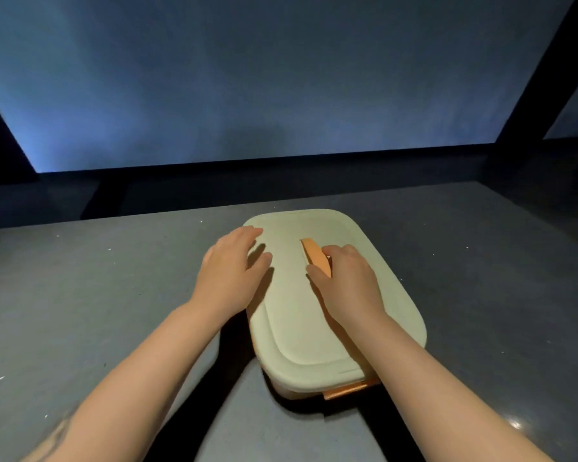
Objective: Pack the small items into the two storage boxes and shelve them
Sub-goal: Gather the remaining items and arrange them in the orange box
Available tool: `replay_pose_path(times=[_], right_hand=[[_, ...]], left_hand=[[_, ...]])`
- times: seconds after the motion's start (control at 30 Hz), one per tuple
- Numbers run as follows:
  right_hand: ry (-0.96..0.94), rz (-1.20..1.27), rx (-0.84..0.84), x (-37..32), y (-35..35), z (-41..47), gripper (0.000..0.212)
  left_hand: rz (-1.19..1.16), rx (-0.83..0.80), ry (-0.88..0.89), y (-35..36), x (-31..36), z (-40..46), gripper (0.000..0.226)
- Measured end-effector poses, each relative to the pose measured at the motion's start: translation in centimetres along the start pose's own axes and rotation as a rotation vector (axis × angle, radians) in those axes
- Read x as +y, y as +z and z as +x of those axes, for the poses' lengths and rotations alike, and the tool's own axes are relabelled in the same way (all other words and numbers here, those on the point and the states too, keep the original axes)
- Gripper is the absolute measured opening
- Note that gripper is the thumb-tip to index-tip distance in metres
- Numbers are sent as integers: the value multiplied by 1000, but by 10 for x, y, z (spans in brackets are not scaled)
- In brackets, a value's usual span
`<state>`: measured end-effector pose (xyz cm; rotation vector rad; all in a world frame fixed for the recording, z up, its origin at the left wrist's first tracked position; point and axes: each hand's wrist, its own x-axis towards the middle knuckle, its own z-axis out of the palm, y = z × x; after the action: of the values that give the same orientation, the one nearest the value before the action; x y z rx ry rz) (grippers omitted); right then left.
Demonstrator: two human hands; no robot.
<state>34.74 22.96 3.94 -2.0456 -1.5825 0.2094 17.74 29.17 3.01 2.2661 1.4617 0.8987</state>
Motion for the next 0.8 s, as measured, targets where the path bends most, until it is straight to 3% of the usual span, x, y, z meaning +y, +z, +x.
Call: replay_pose_path(times=[0.3,0.4,0.47,0.53,0.6,0.7,0.8], right_hand=[[51,97,-135,1,-4,-16,61],[13,104,72,14,-7,-53,56],[99,84,202,26,-1,-83,63],[291,195,273,33,10,-110,85],[483,461,307,31,19,-124,100],[569,809,315,27,30,-126,96],[572,807,287,30,31,-123,92]], left_hand=[[382,-220,199,29,-7,71,44],[422,-283,229,41,-5,93,53],[411,-292,256,48,-6,104,54],[382,-297,236,53,-7,111,54],[396,-330,144,55,-6,115,65],[472,-390,44,54,-5,117,78],[440,-426,14,47,-9,116,77]])
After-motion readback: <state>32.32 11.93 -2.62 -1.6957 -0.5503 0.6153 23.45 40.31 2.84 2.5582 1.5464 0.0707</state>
